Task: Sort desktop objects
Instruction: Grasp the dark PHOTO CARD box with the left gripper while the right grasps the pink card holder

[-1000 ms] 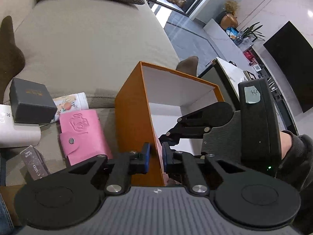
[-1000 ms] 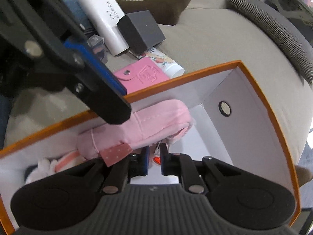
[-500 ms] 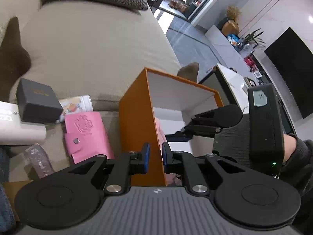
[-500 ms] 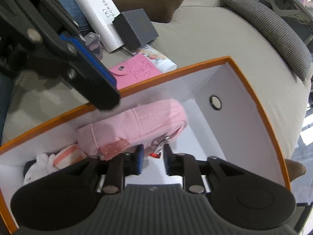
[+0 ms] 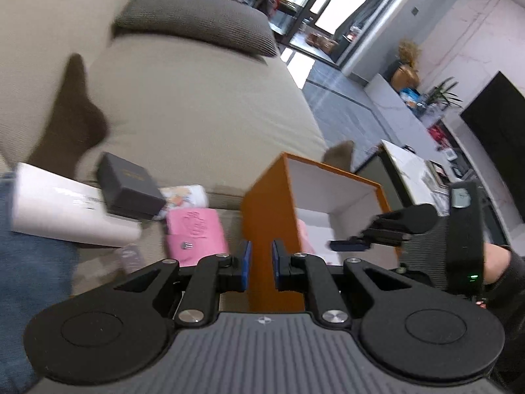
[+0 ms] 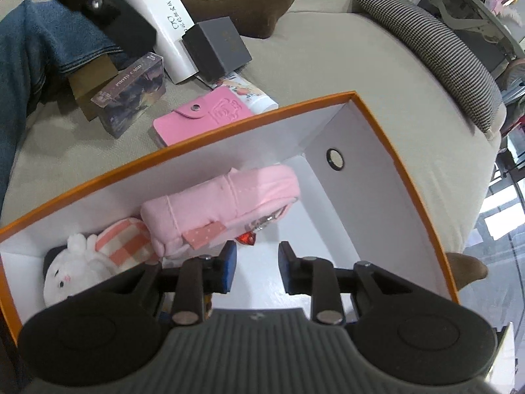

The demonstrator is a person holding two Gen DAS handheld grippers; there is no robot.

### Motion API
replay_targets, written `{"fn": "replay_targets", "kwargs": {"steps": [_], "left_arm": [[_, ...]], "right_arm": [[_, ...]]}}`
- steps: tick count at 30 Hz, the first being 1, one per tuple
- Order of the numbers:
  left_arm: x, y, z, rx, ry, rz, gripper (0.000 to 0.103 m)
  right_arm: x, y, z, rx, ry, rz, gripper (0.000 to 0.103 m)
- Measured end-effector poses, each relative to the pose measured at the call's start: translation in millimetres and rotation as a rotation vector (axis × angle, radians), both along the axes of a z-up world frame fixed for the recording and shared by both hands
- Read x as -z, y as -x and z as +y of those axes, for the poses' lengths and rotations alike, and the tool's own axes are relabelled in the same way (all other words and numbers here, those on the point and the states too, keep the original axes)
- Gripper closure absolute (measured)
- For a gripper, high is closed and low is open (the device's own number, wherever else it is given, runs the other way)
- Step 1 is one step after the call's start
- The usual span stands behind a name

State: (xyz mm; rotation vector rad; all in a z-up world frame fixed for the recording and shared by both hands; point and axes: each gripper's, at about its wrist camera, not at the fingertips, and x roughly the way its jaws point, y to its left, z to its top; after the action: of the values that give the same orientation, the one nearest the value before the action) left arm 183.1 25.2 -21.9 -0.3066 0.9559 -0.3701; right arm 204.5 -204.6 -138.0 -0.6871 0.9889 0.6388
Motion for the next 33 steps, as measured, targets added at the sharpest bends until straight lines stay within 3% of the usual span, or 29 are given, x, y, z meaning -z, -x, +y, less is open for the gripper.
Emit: {"fn": "replay_targets", "kwargs": {"steps": [5, 9, 16, 24, 33], "left_arm": [[-10, 10, 18, -0.055, -0.085, -0.018, 0.087], [-10, 13, 34, -0.099, -0.139, -0.005, 0.078], [11, 11, 60, -0.183, -0.121, 0.079, 0.074], [54, -10, 60, -0.208, -0.084, 0.197, 0.066], [87, -32, 54, -0.185, -0.095, 0.278, 0.066]], "right_arm": [[-13, 7, -4, 0.031, 0.006, -0.028, 0.073], [-42, 17, -5, 0.075, -0.079, -0.041, 0.073], [-78, 14, 35, 0.121, -0.252, 0.003, 0.073], [-38, -18, 108, 0.147, -0.162, 0.097, 0.072], [-2, -41, 130, 0.134, -0.075, 0.162, 0.065]]}}
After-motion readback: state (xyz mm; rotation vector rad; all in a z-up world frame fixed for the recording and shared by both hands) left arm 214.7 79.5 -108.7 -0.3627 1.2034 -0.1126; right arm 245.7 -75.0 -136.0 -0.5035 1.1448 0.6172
